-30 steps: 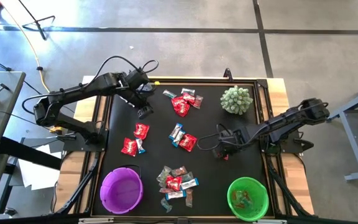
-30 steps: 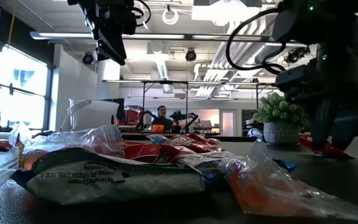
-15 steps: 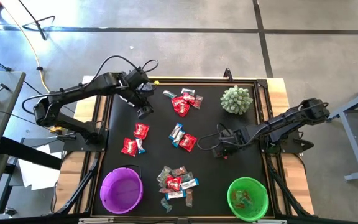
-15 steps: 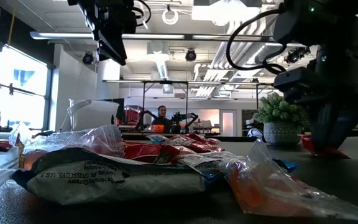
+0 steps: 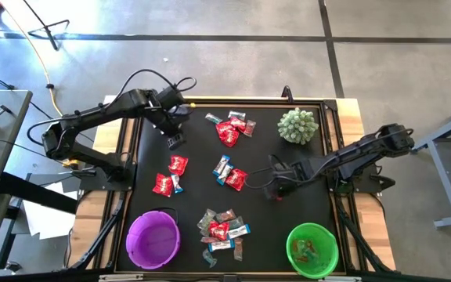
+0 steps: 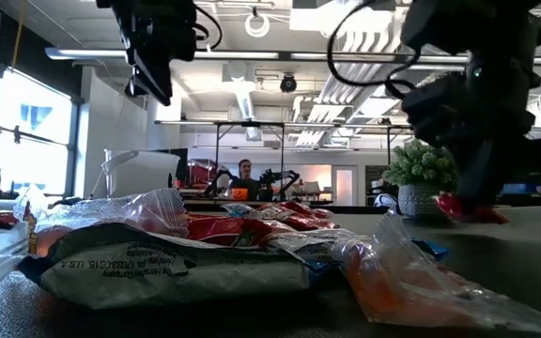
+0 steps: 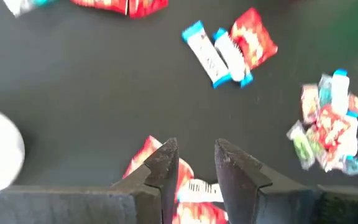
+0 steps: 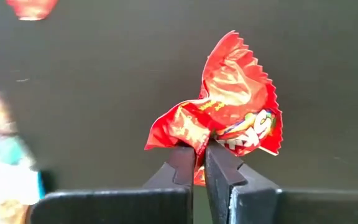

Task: Sort candy
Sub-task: Put the red candy into the violet bucket

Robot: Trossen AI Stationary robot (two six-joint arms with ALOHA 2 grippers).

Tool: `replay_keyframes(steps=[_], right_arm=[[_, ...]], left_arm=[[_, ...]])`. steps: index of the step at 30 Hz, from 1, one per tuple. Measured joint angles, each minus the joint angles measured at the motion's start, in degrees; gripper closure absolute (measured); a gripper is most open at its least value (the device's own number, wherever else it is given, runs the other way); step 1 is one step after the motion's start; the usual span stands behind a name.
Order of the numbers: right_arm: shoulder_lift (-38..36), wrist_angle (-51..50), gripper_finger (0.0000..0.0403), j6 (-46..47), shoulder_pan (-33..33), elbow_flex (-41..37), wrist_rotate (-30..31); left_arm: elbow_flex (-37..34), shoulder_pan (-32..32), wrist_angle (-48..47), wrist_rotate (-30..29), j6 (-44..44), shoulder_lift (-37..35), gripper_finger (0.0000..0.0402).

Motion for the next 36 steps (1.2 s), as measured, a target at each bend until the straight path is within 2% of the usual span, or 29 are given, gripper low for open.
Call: replay_keyframes(steps=[6,10,15,19,24,29,36], right_arm=[[-0.04,-5.47,0.0400,-9.63,0.00,7.21,0.74],[-0.09,-14.05,0.0400,-15.90,-0.32,14.13,6.41],[-0.12,-21.98,0.0400,-24.94,-2.30,24.16,17.93],[-0.15,-22.90,0.0400,-31.73,-4.13,31.61,29.43],[-0.17,-22.92,0.0400,-33.63,-6.61,39.69,38.99],[-0.24,-18.08,0.0400,-35.74,-8.24,44.76,42.94],[-0.23,1.15,0.0400,-49.33,-8.63,44.66,43.23]], left_arm=[[0.00,-0.07,0.57,0.13,0.02,-0.35,0.0312],[0.00,-0.21,8.08,0.55,0.90,-1.17,0.0312],[0.00,-1.09,22.33,0.92,-2.98,-2.46,0.0312],[0.02,-2.35,34.19,0.97,-8.48,-3.10,0.0312],[0.02,-3.98,47.39,0.58,-17.53,-3.13,0.0312],[0.02,-5.37,57.64,-1.21,-23.01,-3.13,0.0312],[0.02,-7.84,62.14,-2.52,-25.68,-3.10,0.0311]])
